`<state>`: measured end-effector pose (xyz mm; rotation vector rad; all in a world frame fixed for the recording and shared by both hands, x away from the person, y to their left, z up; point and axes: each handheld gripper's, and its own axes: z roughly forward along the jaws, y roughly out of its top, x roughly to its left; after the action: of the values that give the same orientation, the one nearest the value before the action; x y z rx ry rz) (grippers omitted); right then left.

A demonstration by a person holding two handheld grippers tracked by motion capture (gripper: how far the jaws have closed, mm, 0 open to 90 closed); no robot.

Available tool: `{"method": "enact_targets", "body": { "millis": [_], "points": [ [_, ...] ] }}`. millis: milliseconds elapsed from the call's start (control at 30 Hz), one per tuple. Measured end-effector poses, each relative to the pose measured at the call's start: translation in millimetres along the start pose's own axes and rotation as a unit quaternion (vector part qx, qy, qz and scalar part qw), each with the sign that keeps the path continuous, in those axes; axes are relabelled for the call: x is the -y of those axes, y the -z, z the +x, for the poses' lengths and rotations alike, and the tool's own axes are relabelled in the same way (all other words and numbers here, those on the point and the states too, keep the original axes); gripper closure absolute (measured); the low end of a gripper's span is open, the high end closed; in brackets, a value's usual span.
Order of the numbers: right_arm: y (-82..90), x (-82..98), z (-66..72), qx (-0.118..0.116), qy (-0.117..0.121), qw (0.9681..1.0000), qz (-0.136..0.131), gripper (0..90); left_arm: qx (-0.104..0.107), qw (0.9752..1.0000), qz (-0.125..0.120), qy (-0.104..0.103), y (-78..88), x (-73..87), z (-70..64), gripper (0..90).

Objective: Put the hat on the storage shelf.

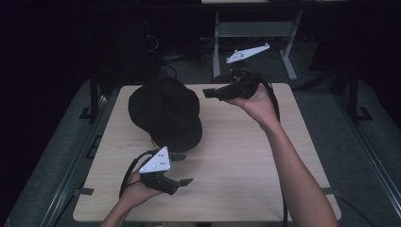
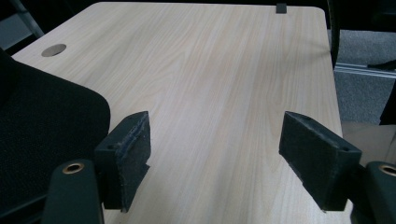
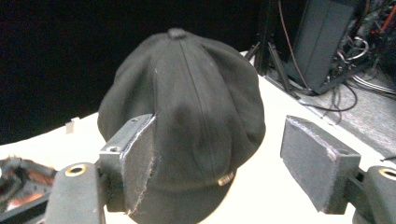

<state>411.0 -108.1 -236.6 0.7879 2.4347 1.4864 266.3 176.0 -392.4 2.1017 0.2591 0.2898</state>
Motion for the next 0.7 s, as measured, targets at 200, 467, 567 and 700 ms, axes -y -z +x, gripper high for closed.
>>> {"method": "enact_targets", "body": {
  "millis": [200, 467, 567, 700],
  "points": [
    [18.0, 20.7, 1.0, 0.008, -0.006, 1.0, 0.0, 22.7, -0.002, 1.0, -0.003, 0.007, 1.8, 0.0, 0.5, 24.1],
    [38.6, 53.8, 4.4, 0.017, -0.014, 0.9997, 0.005, 20.6, -0.005, 1.0, 0.001, 0.006, 3.4, 0.1, 2.1, 22.8],
    [45.9, 67.6, 6.3, 0.021, -0.017, 0.9996, 0.005, 20.1, -0.004, 0.9999, 0.001, 0.01, 2.8, 0.5, 1.8, 22.8],
    [55.4, 87.1, 8.9, 0.027, -0.023, 0.9994, 0.006, 20.2, -0.004, 1.0, 0.001, 0.009, 2.5, 0.5, 1.2, 22.7]
  ]
}}
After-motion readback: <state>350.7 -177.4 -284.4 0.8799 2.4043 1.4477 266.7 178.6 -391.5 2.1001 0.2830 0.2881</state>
